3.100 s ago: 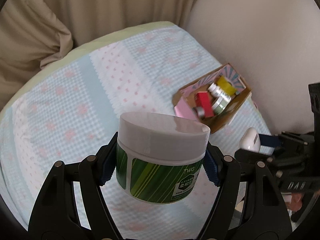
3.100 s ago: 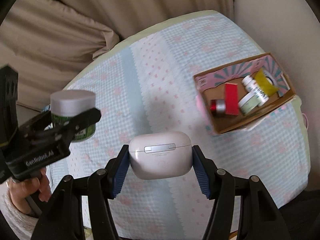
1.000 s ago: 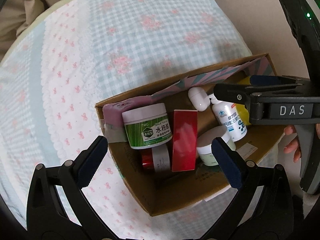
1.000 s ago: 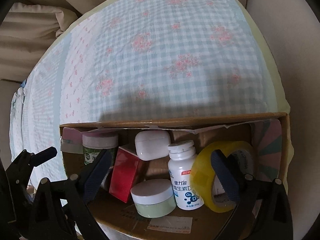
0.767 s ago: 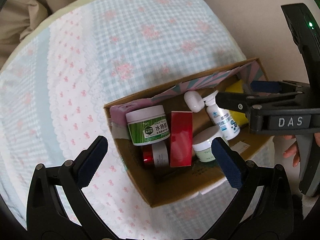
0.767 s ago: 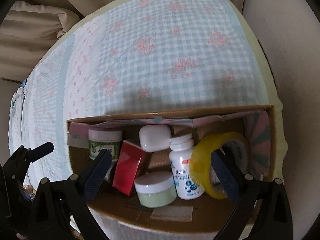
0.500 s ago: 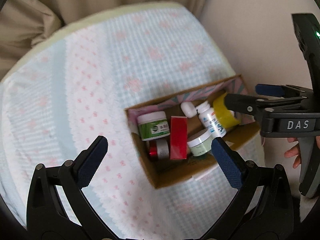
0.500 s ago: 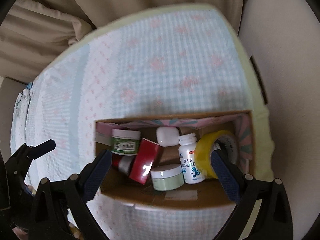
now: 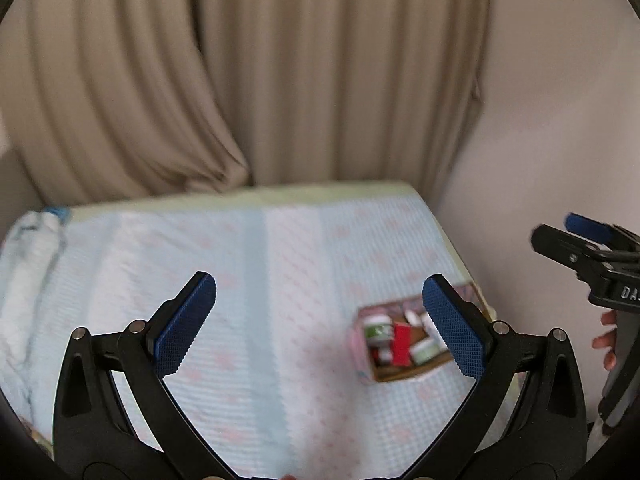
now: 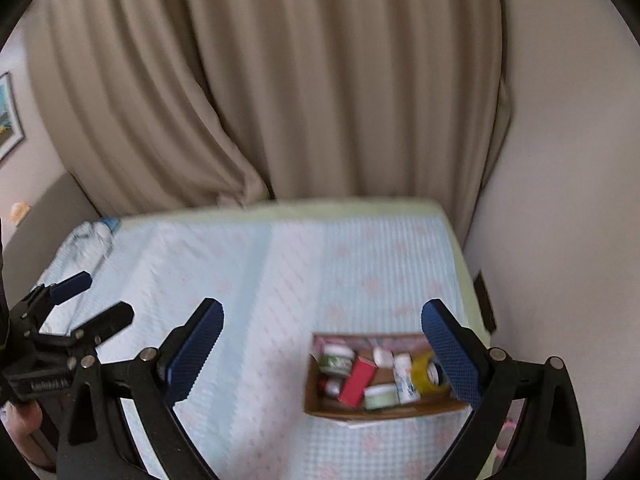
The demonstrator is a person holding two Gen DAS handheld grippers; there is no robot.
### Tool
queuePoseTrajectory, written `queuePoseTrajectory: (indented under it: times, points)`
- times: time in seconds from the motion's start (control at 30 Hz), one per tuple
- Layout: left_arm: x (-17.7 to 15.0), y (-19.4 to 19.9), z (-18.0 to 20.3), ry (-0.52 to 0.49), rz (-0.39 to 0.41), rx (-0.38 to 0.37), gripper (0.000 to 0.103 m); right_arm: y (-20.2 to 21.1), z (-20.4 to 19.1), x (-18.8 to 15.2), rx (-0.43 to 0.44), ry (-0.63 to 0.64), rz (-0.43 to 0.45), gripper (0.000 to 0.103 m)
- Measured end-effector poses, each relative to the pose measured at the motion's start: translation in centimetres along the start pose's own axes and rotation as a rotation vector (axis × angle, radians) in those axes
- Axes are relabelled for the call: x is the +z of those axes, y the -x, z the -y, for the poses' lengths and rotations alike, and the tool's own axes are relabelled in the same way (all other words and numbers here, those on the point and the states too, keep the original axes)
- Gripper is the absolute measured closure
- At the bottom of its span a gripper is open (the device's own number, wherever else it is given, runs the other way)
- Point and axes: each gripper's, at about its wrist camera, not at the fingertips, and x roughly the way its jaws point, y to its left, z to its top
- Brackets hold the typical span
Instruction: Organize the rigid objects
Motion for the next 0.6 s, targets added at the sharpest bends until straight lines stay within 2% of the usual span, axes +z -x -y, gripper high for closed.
queuePoseTrajectory:
  times: [0.13,0.27,0.4,0.6]
  points:
    - [-1.1,6.3,-2.1,0.01,0.127,0.05,0.0,4.8,-3.3,-1.3,0.005,0.005,0.103,0.004]
    - [-3.3,10.4,-2.9,0.012,0.205,0.054,0.0,7.9,-5.4,-3.6,-0.014,0.028,0.167,0.004]
    - [-5.5,12.3,-2.3,-0.017,0.25,0.072,0.0,9.8,-6.4,-5.9,-0.035,0.022,0.217,0.004]
    - [-6.8,13.9,-2.1,-0.005,0.263,0.04,0.0,11.4,-6.8,-6.7,-0.073,0.013,0.257,0.004]
